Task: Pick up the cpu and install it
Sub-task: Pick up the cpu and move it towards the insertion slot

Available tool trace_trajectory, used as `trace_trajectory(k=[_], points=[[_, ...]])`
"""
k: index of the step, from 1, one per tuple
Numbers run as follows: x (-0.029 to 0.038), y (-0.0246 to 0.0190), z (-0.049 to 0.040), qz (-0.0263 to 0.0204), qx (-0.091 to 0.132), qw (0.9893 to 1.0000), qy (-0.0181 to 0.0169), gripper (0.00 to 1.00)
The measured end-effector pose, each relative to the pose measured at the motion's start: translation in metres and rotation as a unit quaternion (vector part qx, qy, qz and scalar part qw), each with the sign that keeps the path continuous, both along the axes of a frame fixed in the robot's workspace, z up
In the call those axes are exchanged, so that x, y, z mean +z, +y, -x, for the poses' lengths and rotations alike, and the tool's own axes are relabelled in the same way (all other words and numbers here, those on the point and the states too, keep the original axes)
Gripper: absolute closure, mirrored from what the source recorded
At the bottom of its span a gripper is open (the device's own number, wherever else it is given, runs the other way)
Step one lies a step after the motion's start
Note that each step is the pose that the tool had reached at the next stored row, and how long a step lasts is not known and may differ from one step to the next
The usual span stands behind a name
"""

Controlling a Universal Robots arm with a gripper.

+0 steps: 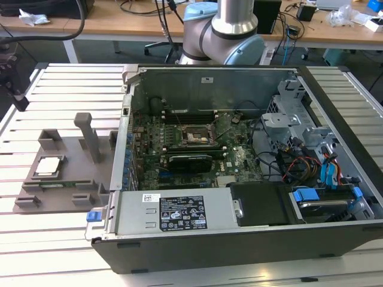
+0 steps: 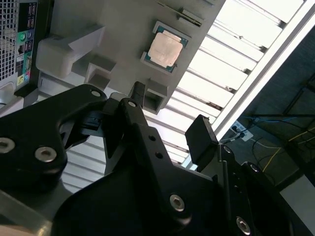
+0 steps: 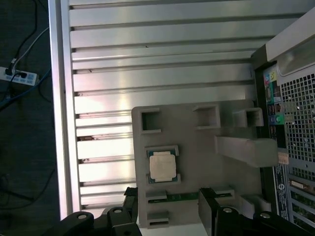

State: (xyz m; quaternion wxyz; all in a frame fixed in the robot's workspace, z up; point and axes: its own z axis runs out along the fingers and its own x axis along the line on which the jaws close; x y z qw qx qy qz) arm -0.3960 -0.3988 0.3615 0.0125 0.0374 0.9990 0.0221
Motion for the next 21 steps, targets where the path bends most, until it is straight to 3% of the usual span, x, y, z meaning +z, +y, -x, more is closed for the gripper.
trace_trajectory(k=[21], points=[[-0.012,0.0,0.0,0.0,0.0,1.0,0.0,0.39]])
